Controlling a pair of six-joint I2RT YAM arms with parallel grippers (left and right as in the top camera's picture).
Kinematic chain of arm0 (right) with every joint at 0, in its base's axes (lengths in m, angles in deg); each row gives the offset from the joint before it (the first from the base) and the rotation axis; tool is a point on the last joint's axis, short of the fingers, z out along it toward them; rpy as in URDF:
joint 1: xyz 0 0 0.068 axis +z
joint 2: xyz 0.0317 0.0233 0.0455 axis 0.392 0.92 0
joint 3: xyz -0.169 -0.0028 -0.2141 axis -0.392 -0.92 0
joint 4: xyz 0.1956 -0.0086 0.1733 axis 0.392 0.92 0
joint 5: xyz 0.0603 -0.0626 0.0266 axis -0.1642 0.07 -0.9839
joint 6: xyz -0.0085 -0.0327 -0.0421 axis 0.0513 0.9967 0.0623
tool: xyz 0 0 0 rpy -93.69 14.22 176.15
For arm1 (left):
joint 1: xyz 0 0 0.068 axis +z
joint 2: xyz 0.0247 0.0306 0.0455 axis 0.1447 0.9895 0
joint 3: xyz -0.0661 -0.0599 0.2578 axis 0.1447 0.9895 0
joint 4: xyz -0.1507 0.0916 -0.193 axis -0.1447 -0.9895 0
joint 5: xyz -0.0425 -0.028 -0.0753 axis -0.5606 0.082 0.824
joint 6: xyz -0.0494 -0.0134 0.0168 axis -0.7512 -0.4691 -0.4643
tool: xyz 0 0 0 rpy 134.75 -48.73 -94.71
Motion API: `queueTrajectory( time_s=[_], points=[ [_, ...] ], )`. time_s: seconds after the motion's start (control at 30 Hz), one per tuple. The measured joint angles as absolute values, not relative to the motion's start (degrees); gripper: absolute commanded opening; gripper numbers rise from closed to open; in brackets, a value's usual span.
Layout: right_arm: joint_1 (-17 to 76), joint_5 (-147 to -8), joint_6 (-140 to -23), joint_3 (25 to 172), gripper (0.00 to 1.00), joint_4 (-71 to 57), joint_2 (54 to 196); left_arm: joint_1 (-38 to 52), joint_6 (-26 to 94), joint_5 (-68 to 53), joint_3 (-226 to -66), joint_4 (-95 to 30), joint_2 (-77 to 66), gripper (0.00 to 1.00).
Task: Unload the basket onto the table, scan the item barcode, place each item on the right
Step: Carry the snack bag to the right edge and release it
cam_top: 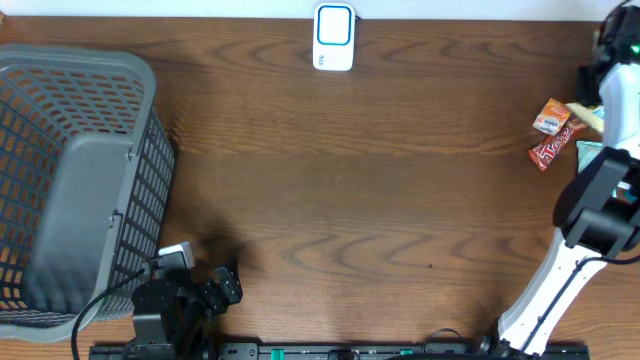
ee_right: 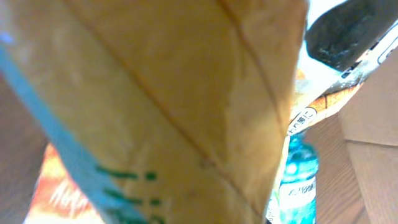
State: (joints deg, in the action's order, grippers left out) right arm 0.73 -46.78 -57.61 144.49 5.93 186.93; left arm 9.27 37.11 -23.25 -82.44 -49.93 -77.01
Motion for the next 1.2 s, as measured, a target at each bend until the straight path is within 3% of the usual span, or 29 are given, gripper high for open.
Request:
queueTrajectory(
  time_s=[0.13,0.2,0.4,0.47,0.83,1.2],
  points=[
    [-1.2,-46.8,-57.8,144.5,0.04,2.1,186.9,9.3,37.1,-23.2,-82.4,-49.9,-77.0,0.98],
    [-2.0,-46.8,-57.9,144.3,0.12,0.5,186.9,9.3,37.1,-23.2,-82.4,-49.9,-77.0,0.98],
    [-3.7,-46.7,-58.1,144.0,0.64,-1.8,186.9,9.3,37.1,-23.2,-82.4,-49.9,-77.0,0.98],
    [-3.7,-46.6,-58.1,144.0,0.98,-2.4,186.9,9.3,37.1,-23.2,-82.4,-49.9,-77.0,0.98],
    [0.4,-48.3,-61.4,144.0,0.99,-1.3,181.2,9.3,37.1,-23.2,-82.4,-49.9,-77.0,0.98],
    [13.1,-70.0,-70.0,144.1,0.99,2.9,158.2,9.3,37.1,-23.2,-82.4,-49.9,-77.0,0.98]
  ],
)
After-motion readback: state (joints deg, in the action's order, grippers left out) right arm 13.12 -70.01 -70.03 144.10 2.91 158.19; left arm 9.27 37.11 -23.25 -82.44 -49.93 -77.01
